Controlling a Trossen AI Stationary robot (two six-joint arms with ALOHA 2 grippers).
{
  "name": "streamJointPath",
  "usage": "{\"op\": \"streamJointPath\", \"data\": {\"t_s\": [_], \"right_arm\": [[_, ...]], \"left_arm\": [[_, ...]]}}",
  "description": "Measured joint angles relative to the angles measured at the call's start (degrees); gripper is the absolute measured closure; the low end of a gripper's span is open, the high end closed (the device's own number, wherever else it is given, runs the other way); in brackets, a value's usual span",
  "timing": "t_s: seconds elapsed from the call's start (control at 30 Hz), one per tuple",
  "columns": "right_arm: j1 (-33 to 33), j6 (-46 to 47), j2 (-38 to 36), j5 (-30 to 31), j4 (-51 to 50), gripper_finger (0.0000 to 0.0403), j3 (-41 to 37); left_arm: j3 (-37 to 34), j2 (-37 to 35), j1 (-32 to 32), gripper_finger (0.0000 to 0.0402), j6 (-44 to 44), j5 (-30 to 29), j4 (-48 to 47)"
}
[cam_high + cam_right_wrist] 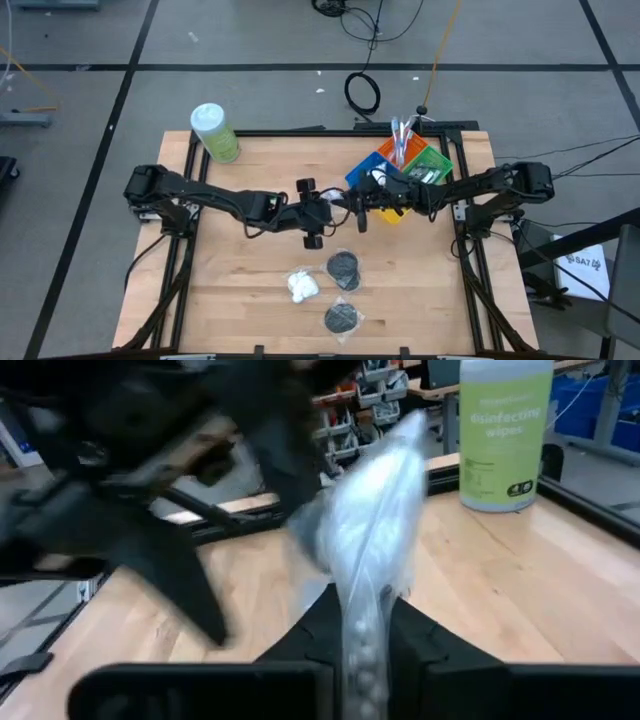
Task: Pick & Place Travel size toiletries
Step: Put the cotton pack into the blue bin
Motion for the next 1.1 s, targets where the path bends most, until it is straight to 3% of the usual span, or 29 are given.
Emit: {"op": "streamJointPath", "data": {"t_s": [0.17, 0.23, 0.33, 0.47, 0.67, 0.83, 1.03, 1.1], "right_arm": [[-2.40, -0.25, -4.87, -0.36, -6.06, 0.0365, 0.17], [-3.50, -1.61, -8.03, 2.11, -11.66, 0.0364, 0.03], [-4.02, -4.99, -14.01, 11.98, -22.17, 0.0375, -0.03], [-4.93, -8.25, -20.74, 24.79, -38.74, 0.0382, 0.63], [-7.16, -8.13, -22.70, 33.45, -51.41, 0.0373, 0.45], [-9.87, -9.57, -18.71, 33.27, -50.48, 0.0379, -0.35], [-11.53, -12.58, -12.00, 32.80, -45.74, 0.0374, -0.43], [-11.63, -13.60, -10.35, 29.45, -45.74, 0.0365, -0.38]], "left_arm": [[0.51, -4.64, -2.62, 0.0132, -2.39, -0.14, 0.62], [0.70, -6.83, -3.21, 0.0118, -4.44, 0.14, 0.52], [-2.16, -10.11, -3.71, 0.0107, -5.73, 0.21, 1.34], [-10.40, -13.48, -3.47, 0.0104, -5.55, -0.04, 9.37], [-25.19, -18.07, -0.36, 0.0103, -7.10, -0.31, 26.11], [-31.32, -19.44, 2.09, 0.0103, -10.92, -0.28, 35.05], [-31.81, -19.20, 3.27, 0.0103, -12.68, -0.26, 34.36], [-31.81, -19.12, 3.24, 0.0103, -12.68, -0.23, 34.15]]}}
